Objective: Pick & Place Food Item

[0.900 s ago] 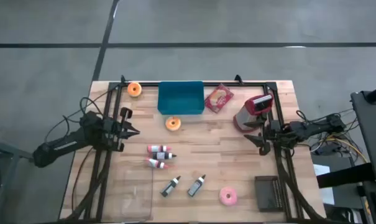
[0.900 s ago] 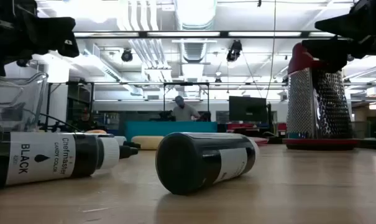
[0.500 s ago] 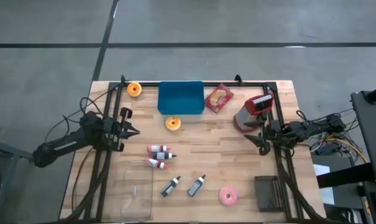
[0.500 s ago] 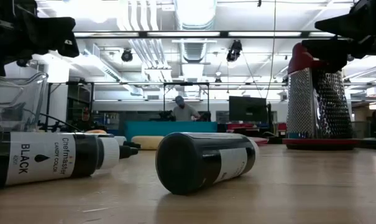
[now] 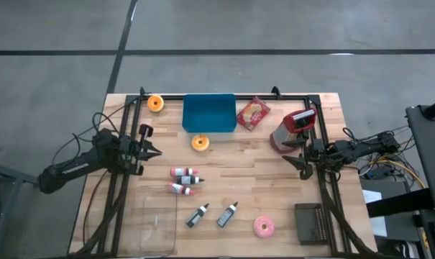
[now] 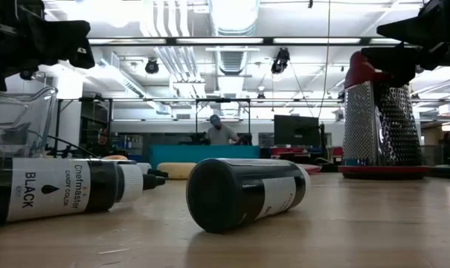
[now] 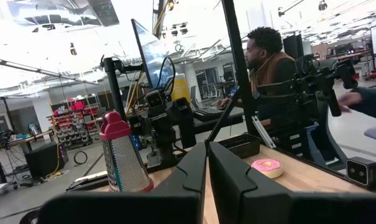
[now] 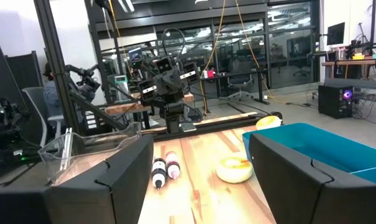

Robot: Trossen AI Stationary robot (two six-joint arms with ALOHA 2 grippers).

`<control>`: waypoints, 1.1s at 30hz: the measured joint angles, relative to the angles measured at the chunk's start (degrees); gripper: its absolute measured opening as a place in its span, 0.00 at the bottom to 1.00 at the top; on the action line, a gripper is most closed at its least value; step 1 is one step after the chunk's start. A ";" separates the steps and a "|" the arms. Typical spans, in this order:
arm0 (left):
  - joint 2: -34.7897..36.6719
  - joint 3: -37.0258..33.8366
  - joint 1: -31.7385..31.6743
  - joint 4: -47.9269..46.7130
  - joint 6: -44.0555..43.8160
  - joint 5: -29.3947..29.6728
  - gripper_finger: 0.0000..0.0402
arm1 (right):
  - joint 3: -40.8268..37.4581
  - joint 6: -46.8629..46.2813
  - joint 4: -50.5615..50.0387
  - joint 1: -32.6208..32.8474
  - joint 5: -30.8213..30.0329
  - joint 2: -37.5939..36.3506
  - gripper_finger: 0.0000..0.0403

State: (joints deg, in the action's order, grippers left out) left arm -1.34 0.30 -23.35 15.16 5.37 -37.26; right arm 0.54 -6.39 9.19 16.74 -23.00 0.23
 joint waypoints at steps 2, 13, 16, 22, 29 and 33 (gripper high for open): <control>0.00 0.00 0.02 0.00 0.00 0.02 0.06 | 0.00 0.00 0.00 0.01 0.00 0.01 0.65; 0.02 0.00 0.01 0.00 0.00 0.02 0.06 | 0.00 0.00 0.00 0.01 0.00 0.00 0.65; 0.02 0.00 0.00 0.00 0.00 0.00 0.06 | 0.00 0.00 0.00 0.01 0.00 0.02 0.65; 0.01 0.00 0.02 -0.01 0.00 0.02 0.06 | 0.00 -4.15 0.06 0.00 0.02 0.02 0.65; 0.02 0.00 0.00 -0.02 0.00 0.02 0.06 | 0.00 1.95 0.50 -0.12 -0.11 0.02 0.65; 0.01 0.00 0.01 -0.01 0.01 0.01 0.06 | 0.00 4.22 2.07 -0.14 0.44 0.02 0.65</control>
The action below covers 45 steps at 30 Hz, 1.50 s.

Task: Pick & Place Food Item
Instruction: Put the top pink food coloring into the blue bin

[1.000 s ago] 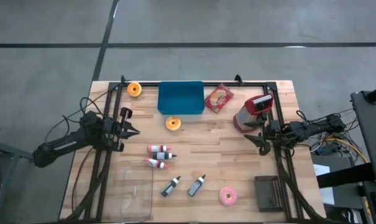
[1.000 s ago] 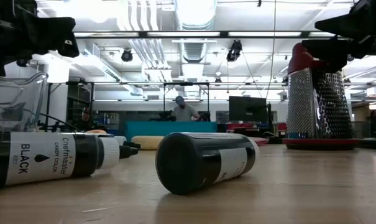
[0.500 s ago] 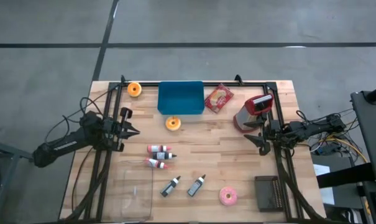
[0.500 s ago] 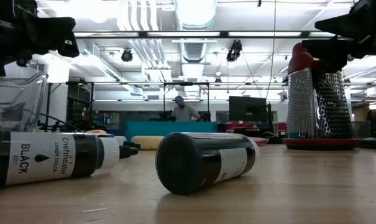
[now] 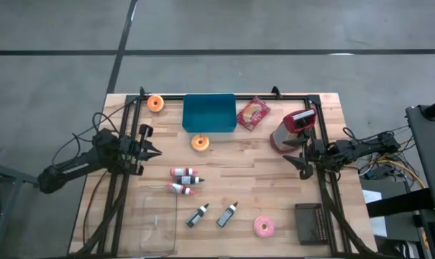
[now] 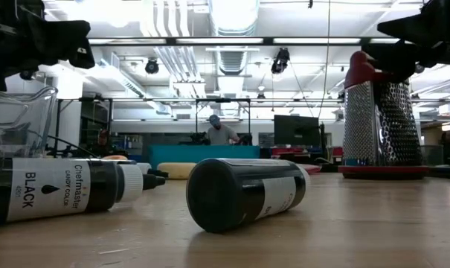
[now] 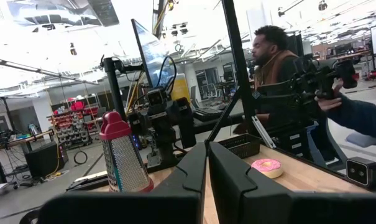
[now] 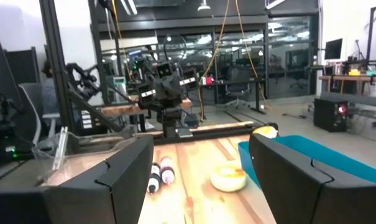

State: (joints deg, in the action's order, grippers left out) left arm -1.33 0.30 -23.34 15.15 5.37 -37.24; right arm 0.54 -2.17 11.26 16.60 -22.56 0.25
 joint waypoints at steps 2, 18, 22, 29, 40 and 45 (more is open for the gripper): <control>0.00 0.00 0.00 0.01 -0.01 0.01 0.06 | 0.00 -0.48 1.29 0.02 0.11 0.00 0.65; -0.01 0.00 0.00 0.01 -0.01 0.00 0.06 | 0.00 -3.15 6.43 0.02 0.54 0.89 0.64; -0.01 0.00 0.00 0.01 -0.01 -0.01 0.06 | -0.02 -2.10 12.85 0.02 0.56 3.04 0.63; -0.01 0.00 -0.01 0.01 -0.01 0.00 0.06 | 3.37 4.72 22.47 0.02 5.13 7.81 0.59; 0.00 0.00 -0.01 0.01 -0.01 -0.01 0.06 | 23.93 8.06 7.98 0.00 0.50 27.01 0.58; 0.00 0.00 0.00 0.00 -0.01 0.00 0.06 | 33.75 8.41 4.85 -0.07 -11.13 39.75 0.59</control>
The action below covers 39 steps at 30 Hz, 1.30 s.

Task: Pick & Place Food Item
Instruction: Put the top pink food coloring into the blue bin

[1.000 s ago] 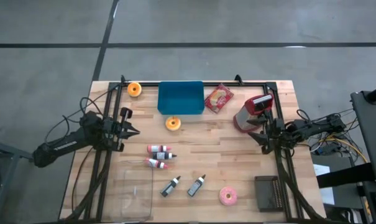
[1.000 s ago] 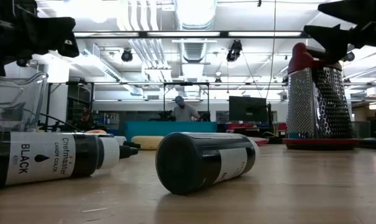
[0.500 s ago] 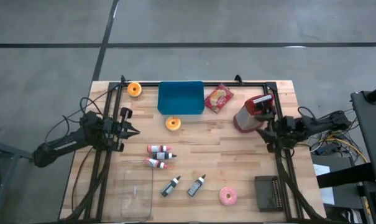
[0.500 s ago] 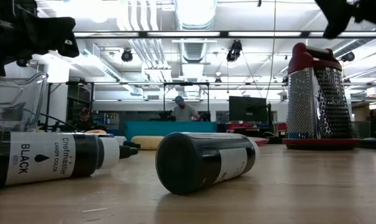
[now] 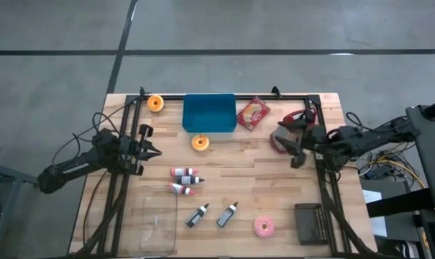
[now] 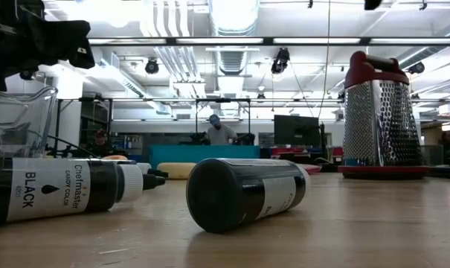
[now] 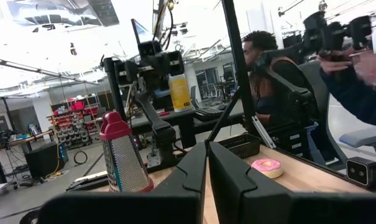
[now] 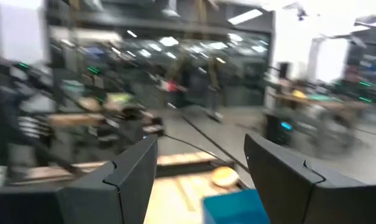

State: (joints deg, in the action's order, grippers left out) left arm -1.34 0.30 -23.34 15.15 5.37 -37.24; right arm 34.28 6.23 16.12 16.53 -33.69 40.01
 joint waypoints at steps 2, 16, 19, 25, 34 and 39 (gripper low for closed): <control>0.00 0.00 -0.01 0.01 0.00 -0.01 0.06 | 3.66 0.63 -2.10 -0.46 -0.97 4.94 0.59; 0.01 0.00 -0.01 0.01 0.00 -0.01 0.06 | 22.53 -3.77 -8.63 -9.36 5.99 36.13 0.59; -0.01 0.00 0.00 0.01 0.00 0.01 0.06 | 25.04 -3.28 -8.72 -10.70 13.37 40.06 0.60; 0.01 0.00 0.01 0.01 0.00 -0.01 0.06 | 29.30 -1.85 -14.48 -11.81 15.36 47.34 0.60; -0.23 0.00 -0.01 -0.51 0.02 0.10 0.06 | 35.08 1.56 -12.45 -12.98 21.25 59.03 0.59; -0.41 0.00 -0.01 -0.83 0.00 0.05 0.06 | 37.77 2.09 -12.65 -13.96 24.90 65.77 0.57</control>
State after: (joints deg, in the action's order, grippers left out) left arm -1.75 0.30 -23.35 14.32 5.37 -37.19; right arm 72.05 8.32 3.46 2.57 -8.79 105.78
